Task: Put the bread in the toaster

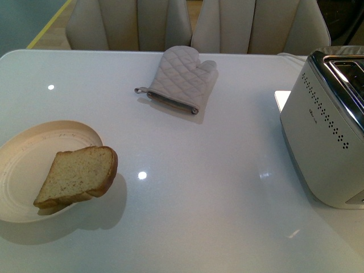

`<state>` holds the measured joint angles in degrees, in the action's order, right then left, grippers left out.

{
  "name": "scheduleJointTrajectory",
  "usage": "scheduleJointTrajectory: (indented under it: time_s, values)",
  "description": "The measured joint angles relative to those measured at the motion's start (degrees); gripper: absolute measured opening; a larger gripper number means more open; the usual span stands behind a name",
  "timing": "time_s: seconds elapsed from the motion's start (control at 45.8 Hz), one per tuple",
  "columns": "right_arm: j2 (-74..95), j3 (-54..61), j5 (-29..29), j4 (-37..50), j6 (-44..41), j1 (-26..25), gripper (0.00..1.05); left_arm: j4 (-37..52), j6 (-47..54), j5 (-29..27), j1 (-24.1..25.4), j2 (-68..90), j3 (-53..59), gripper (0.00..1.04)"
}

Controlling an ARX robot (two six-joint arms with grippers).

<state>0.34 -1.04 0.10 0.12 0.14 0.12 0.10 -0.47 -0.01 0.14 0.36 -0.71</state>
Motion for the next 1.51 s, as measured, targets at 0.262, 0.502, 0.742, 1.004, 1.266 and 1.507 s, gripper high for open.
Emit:
scheduleJointTrajectory:
  time_s: [0.262,0.502,0.742,1.004,1.266,1.507]
  values:
    - [0.0,0.0,0.0,0.0,0.0,0.0,0.96,0.0,0.0,0.0,0.0,0.0,0.0,0.98]
    - [0.0,0.0,0.0,0.0,0.02,0.0,0.96,0.0,0.0,0.0,0.0,0.0,0.0,0.98]
    - [-0.02,0.0,-0.11,0.0,0.02,0.0,0.96,-15.93,-12.7,1.01,1.14,20.13,-9.92,0.98]
    - [-0.02,0.0,-0.09,0.0,0.0,0.0,0.96,9.88,-16.72,7.61,7.98,52.28,-17.33,0.98]
    - [-0.02,0.0,-0.09,0.0,0.0,0.0,0.96,31.45,-15.61,6.51,15.26,92.52,-26.84,0.98]
    - [-0.02,0.0,-0.09,-0.02,0.0,0.0,0.96,37.33,-9.4,7.48,20.28,117.94,-36.72,0.98]
